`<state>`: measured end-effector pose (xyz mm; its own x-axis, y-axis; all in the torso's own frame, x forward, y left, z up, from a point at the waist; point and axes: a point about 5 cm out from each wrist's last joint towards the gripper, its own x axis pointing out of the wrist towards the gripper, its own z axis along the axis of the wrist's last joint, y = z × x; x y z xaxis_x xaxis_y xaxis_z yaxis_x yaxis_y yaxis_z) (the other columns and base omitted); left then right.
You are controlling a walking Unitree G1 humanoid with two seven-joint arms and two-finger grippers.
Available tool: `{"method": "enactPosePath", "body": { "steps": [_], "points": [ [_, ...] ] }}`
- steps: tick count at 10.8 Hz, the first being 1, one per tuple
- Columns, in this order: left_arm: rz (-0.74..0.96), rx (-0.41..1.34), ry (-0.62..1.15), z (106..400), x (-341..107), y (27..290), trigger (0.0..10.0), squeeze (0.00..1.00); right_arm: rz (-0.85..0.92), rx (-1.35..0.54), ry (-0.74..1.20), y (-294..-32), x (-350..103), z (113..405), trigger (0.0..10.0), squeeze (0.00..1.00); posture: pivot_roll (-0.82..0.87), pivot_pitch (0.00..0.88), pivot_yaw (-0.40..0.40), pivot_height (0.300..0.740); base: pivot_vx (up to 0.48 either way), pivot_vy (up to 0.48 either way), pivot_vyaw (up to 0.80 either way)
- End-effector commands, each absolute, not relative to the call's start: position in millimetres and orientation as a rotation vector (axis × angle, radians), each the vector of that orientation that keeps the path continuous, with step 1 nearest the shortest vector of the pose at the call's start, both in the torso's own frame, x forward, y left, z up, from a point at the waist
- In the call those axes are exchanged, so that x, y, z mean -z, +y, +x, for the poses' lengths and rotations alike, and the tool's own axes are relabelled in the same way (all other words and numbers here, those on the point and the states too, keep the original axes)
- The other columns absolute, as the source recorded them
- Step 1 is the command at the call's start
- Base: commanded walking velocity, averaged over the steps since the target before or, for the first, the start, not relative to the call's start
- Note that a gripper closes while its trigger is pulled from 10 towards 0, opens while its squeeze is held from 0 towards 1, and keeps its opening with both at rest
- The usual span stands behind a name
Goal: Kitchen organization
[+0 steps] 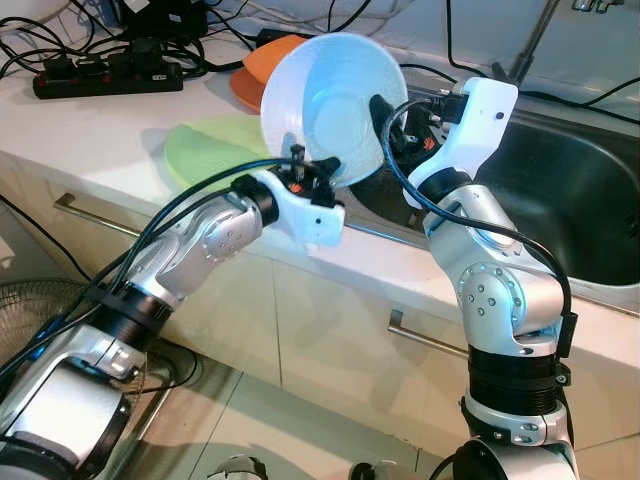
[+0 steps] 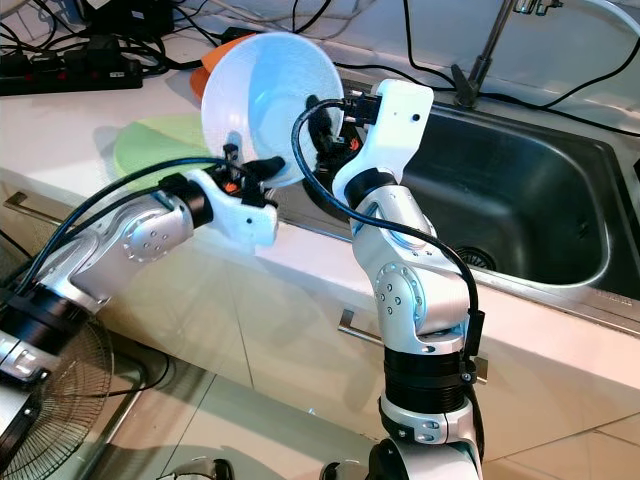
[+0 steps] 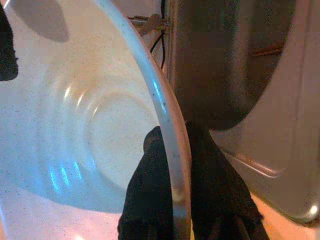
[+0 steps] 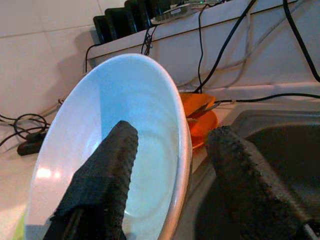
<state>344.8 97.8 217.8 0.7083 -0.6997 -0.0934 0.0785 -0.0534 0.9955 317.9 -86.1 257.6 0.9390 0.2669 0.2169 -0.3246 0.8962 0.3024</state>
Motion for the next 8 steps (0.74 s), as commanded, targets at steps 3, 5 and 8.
{"method": "enactPosePath", "body": {
  "steps": [3, 5, 8],
  "points": [
    [1.532, 0.657, -0.62, 341.8, -230.2, 94.0, 10.0, 0.0, 0.356, -0.305, -0.148, -85.5, -252.5, 318.7, 0.0, 0.0, -0.04, 0.078, -0.039, 0.74, 0.0, 0.0, 0.0],
    [1.546, 0.654, -0.635, 341.5, -231.2, 93.3, 10.0, 0.0, 0.348, -0.31, -0.138, -85.2, -251.3, 318.5, 0.0, 0.0, -0.04, 0.078, -0.039, 0.74, 0.0, 0.0, 0.0],
    [1.567, 0.64, -0.661, 341.8, -234.1, 93.0, 10.0, 0.0, 0.343, -0.321, -0.125, -82.6, -248.6, 318.0, 0.0, 0.0, -0.04, 0.079, -0.039, 0.74, 0.0, 0.0, 0.0]
  ]
}}
